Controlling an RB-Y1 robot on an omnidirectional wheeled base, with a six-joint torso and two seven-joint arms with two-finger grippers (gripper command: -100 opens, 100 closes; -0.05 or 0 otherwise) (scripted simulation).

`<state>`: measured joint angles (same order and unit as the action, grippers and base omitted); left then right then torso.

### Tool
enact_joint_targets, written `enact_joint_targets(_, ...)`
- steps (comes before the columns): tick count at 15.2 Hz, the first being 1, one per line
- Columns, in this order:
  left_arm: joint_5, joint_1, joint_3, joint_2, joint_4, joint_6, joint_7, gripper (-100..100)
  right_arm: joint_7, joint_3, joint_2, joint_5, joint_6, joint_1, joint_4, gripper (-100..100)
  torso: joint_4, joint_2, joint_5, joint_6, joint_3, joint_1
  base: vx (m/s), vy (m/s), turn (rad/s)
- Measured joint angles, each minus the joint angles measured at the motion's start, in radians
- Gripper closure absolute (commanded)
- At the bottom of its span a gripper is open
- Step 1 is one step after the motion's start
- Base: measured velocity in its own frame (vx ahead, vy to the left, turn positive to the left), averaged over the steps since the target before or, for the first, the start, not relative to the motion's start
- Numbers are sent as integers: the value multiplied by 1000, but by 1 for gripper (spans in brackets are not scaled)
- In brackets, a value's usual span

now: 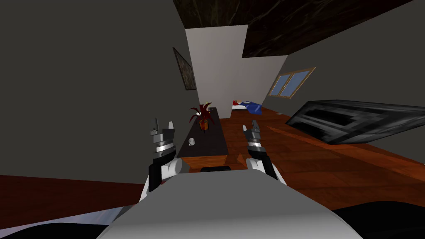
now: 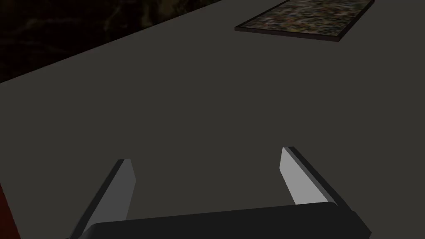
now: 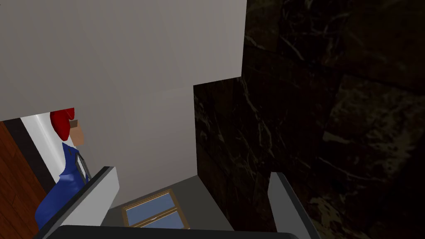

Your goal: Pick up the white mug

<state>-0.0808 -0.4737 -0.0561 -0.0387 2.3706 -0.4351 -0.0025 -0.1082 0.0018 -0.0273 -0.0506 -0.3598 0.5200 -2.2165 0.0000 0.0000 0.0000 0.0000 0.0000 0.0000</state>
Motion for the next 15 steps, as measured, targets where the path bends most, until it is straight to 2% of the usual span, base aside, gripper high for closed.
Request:
enact_joint_targets(4,-1,32,-8,62,-73,8,-6,-100,0,0,0,0,0,0,0,0,0,0,0,0,0,0,-1,-1,-4)
enact_joint_targets(8,-5,51,-16,105,-143,9,-9,-100,0,0,0,0,0,0,0,0,0,0,0,0,0,0,-2,-3,-4)
enact_joint_targets(11,-9,82,-28,132,-197,21,-11,-100,0,0,0,0,0,0,0,0,0,0,0,0,0,0,-3,-7,-9)
enact_joint_targets(15,-6,115,-27,153,-289,22,-24,-100,0,0,0,0,0,0,0,0,0,0,0,0,0,0,-2,-7,-9)
